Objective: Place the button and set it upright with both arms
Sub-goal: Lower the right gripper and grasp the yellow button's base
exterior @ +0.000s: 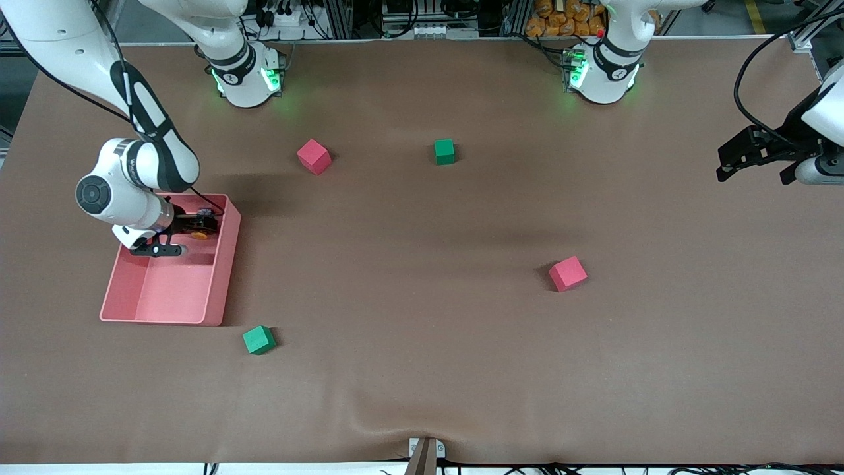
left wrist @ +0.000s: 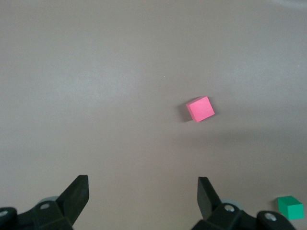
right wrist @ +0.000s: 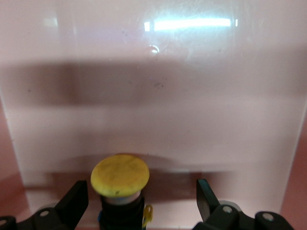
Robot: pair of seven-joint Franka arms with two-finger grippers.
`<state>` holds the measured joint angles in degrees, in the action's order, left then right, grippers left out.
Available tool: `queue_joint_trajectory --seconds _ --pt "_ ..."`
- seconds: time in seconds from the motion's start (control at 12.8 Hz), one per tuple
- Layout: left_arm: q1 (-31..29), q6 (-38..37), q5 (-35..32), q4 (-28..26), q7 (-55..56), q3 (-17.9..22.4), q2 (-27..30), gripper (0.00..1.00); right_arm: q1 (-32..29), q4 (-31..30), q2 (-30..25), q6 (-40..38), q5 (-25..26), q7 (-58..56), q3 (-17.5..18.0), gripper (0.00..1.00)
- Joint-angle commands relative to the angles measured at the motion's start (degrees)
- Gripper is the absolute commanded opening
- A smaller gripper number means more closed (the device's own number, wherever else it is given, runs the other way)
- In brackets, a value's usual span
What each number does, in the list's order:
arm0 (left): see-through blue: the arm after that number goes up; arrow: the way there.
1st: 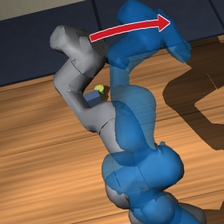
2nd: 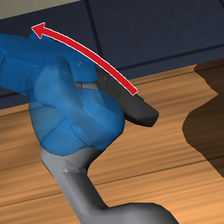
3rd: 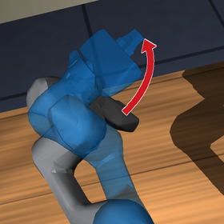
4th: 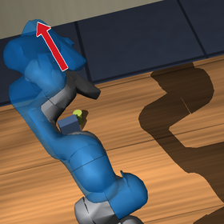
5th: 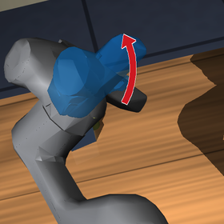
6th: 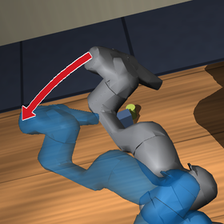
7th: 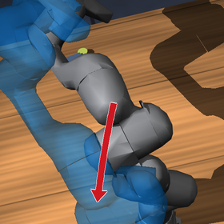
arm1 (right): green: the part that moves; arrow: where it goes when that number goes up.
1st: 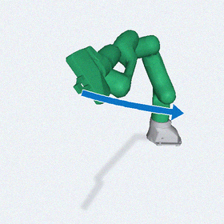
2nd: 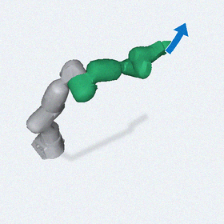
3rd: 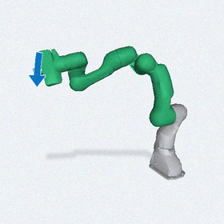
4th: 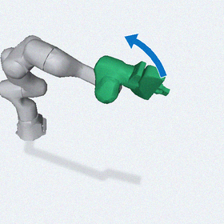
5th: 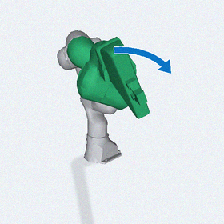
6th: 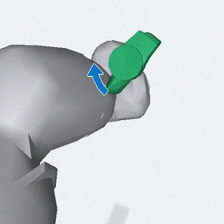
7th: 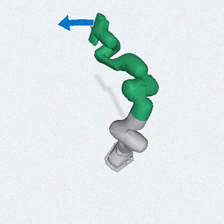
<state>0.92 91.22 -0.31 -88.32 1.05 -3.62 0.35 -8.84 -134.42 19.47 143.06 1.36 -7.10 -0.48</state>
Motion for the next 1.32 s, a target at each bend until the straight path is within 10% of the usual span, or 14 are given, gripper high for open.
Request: queue_joint_trajectory --seconds 0.0,0.47,0.62,0.7,1.25 --pt "-0.30 -1.13 -0.04 0.96 -0.70 -0.16 -0.18 1.00 -0.13 -0.85 -2.07 -1.56 -0.39 -0.20 0.30 1.00" --pt "-0.39 -1.13 -0.04 0.96 -0.79 -0.16 -0.18 1.00 0.49 -0.85 -1.46 -3.32 -0.39 -0.64 0.30 0.92" --pt "-0.30 -1.13 -0.13 0.87 -0.79 -0.16 -0.26 1.00 0.49 -0.85 -1.28 -3.32 -0.39 -0.55 0.30 0.20" --pt "-0.30 -1.13 -0.13 0.96 -0.87 -0.16 -0.26 1.00 0.57 -0.85 -1.37 -3.58 -0.39 -0.37 0.39 0.05" --pt "-0.65 -1.13 -0.13 0.87 -0.87 -0.16 -0.26 1.00 0.57 0.64 -2.42 -4.28 -0.39 -0.46 0.48 0.00"
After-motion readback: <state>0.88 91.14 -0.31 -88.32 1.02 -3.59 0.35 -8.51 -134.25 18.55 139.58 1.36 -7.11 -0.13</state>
